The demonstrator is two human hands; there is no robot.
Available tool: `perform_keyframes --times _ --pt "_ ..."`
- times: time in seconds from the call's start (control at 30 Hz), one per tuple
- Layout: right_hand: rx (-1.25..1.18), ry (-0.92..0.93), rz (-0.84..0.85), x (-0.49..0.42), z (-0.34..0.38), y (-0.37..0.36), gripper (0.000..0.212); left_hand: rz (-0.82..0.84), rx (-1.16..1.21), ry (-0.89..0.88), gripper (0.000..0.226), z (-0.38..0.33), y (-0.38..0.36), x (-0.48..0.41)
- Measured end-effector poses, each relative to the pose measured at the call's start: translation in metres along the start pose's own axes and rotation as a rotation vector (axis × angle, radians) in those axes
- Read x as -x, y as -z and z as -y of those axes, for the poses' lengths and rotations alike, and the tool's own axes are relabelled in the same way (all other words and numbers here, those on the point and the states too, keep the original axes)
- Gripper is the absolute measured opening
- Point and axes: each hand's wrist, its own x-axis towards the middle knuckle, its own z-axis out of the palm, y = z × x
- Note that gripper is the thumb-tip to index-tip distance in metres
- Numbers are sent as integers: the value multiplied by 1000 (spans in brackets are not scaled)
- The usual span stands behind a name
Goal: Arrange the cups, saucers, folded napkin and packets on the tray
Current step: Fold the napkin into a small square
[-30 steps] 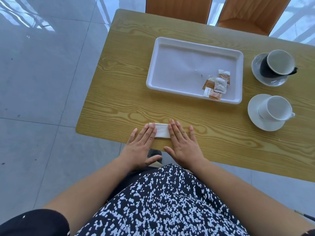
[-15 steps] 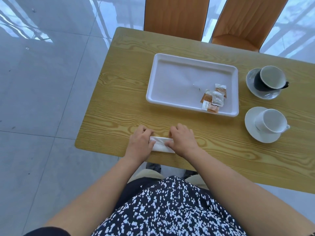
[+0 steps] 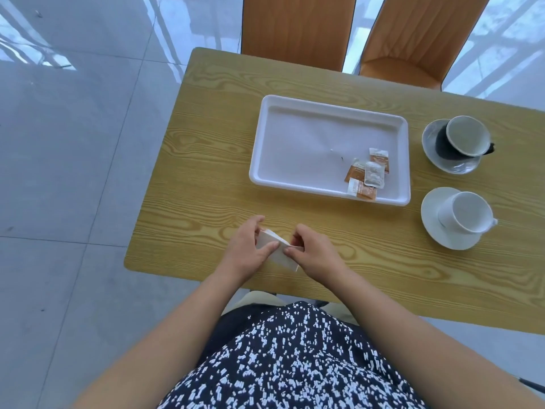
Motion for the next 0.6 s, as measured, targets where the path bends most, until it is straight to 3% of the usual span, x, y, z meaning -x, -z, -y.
perform_keyframes --times 0.13,0.23,0.3,0.4,0.53,0.6 --pt "-94 41 -6 2 8 29 27 49 318 164 63 -15 9 -7" --pt "-146 75 -17 5 14 47 23 254 745 354 57 -25 15 -11" --pt "-180 78 -33 6 16 55 19 374 910 387 54 -32 19 -12" --pt "-227 61 -56 7 15 64 15 401 994 400 50 -42 18 -17" --pt "-393 21 -86 5 9 77 15 330 1055 414 19 -58 13 -26" --pt "-490 -9 -107 2 4 83 18 290 1061 419 17 -66 10 -30"
